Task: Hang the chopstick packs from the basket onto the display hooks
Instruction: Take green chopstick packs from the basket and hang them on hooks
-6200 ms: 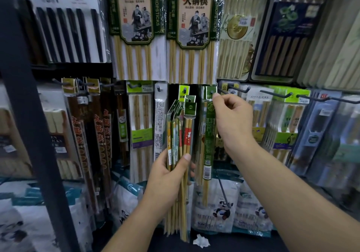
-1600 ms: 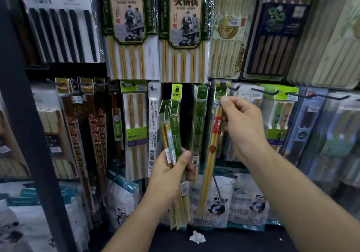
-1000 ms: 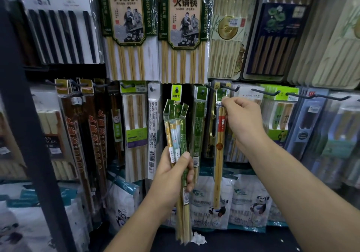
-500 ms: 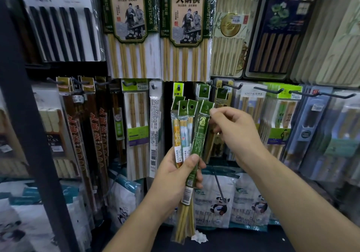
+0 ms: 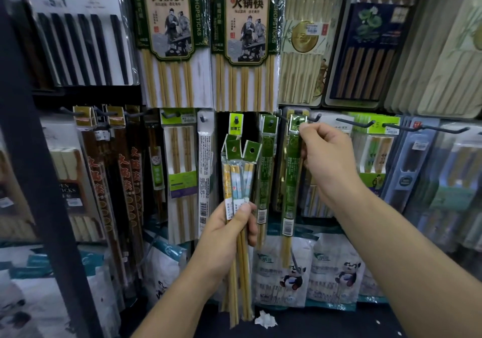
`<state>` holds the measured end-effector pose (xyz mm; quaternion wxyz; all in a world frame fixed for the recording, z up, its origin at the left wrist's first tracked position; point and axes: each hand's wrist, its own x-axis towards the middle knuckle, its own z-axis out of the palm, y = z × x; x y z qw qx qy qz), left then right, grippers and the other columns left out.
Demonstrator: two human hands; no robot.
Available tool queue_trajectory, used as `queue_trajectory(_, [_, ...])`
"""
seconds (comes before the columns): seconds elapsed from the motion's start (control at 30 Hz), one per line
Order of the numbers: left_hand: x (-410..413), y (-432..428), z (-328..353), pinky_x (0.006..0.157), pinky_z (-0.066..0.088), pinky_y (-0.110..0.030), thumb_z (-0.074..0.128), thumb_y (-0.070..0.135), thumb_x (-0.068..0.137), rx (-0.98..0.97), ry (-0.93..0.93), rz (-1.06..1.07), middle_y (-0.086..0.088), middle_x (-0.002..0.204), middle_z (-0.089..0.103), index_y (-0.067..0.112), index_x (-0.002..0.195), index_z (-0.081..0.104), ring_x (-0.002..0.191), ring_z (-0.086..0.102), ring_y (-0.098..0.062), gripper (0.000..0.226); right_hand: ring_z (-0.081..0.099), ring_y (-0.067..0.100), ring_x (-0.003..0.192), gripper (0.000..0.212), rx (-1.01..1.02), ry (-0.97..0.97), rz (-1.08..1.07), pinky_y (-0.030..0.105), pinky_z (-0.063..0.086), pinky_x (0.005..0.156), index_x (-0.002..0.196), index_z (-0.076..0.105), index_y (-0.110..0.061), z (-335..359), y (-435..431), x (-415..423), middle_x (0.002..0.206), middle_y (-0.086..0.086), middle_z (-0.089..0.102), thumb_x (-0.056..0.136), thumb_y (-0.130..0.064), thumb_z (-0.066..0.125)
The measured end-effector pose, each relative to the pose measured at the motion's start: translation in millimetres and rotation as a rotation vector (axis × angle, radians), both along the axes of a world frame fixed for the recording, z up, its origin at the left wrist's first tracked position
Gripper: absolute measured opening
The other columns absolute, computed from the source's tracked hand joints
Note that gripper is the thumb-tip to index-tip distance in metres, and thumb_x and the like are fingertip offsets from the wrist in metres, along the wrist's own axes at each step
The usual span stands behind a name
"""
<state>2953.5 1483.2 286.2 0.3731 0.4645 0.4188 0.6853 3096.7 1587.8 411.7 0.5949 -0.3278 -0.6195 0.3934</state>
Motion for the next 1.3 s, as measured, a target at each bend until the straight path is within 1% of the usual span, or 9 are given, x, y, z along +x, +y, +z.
queue_trajectory(0.07, [4.2,-0.8,-0.1,0.064,0.053,-0.025,0.057,0.041,0.092,-0.005,0.010,-0.023,-0.002,0.074,0.064,0.012,0.107,0.067,0.064,0.059,-0.018,0.034,0.031,0.019,0.062,0.039,0.005,-0.002,-0.028,0.016,0.040,0.060,0.090,0.056,0.008,0.9,4.9,-1.6,0.072,0.007,0.037,0.102,-0.029,0.056])
queue_trajectory(0.27, [8.0,-0.1,1.5,0.061,0.052,-0.024,0.056,0.037,0.095,-0.003,0.006,-0.031,-0.004,0.076,0.068,0.008,0.112,0.068,0.061,0.058,-0.015,0.035,0.027,0.014,0.053,0.037,0.017,-0.020,-0.065,0.008,0.037,0.047,0.090,0.055,0.010,2.4,11.2,-3.5,0.068,0.008,0.032,0.101,-0.025,0.056])
queue_trajectory(0.43, [7.4,0.7,0.7,0.058,0.052,-0.026,0.055,0.030,0.101,-0.008,-0.010,-0.022,-0.007,0.080,0.072,0.007,0.112,0.069,0.060,0.058,-0.014,0.028,0.028,0.012,0.051,0.035,0.028,-0.042,-0.071,0.018,0.037,0.064,0.086,0.052,0.011,2.3,16.0,-4.0,0.065,0.006,0.033,0.100,-0.022,0.056])
queue_trajectory(0.57, [7.2,-0.1,1.2,0.058,0.053,-0.026,0.052,0.028,0.104,-0.016,0.020,-0.002,-0.010,0.090,0.077,0.008,0.114,0.068,0.062,0.060,-0.013,0.028,0.035,0.008,0.046,0.037,0.033,-0.083,-0.132,0.020,0.043,0.070,0.071,0.057,-0.001,-7.5,21.7,-3.3,0.049,-0.007,0.038,0.099,-0.026,0.060])
queue_trajectory(0.7, [6.5,0.2,1.0,0.058,0.054,-0.025,0.049,0.022,0.108,-0.023,0.051,0.011,-0.007,0.101,0.079,0.001,0.118,0.066,0.064,0.063,-0.011,0.029,0.045,-0.001,0.049,0.027,0.007,-0.002,-0.182,0.016,0.043,0.060,0.078,0.066,-0.010,-13.6,20.7,-0.2,0.049,-0.017,0.048,0.096,-0.030,0.066])
queue_trajectory(0.9, [9.3,-0.9,5.3,0.060,0.058,-0.030,0.054,0.030,0.101,-0.003,0.024,-0.028,-0.012,0.105,0.078,0.009,0.123,0.062,0.069,0.068,-0.017,0.032,0.057,0.000,0.061,0.015,0.000,-0.142,0.146,0.016,0.045,0.056,0.085,0.076,-0.026,-25.1,-16.6,-4.0,0.082,-0.007,0.075,0.096,-0.027,0.066])
queue_trajectory(1.0, [10.3,-2.3,5.5,0.060,0.058,-0.031,0.056,0.035,0.096,0.007,0.008,-0.065,-0.014,0.106,0.078,0.008,0.124,0.061,0.071,0.070,-0.020,0.039,0.058,-0.004,0.059,0.014,0.072,-0.175,0.163,0.010,0.045,0.056,0.087,0.075,-0.019,-32.4,-25.5,-11.2,0.070,-0.013,0.070,0.097,-0.024,0.067])
queue_trajectory(1.2, [6.0,1.8,1.3,0.089,0.062,-0.043,0.062,0.033,0.093,-0.024,-0.118,-0.147,-0.015,0.113,0.077,0.008,0.121,0.069,0.103,0.075,-0.029,0.038,0.056,0.002,0.059,0.017,0.041,-0.117,0.169,0.012,0.043,0.054,0.084,0.073,-0.018,-36.5,-23.6,-12.9,0.063,-0.015,0.062,0.099,-0.023,0.064])
queue_trajectory(1.3, [3.3,3.4,0.1,0.084,0.059,-0.023,0.061,0.031,0.098,-0.071,-0.042,-0.026,0.005,0.109,0.080,0.023,0.107,0.079,0.104,0.074,-0.011,0.022,0.053,0.009,0.061,0.022,0.012,-0.025,0.133,0.018,0.041,0.051,0.079,0.070,-0.023,-31.7,-21.0,-9.5,0.067,-0.003,0.060,0.100,-0.026,0.062])
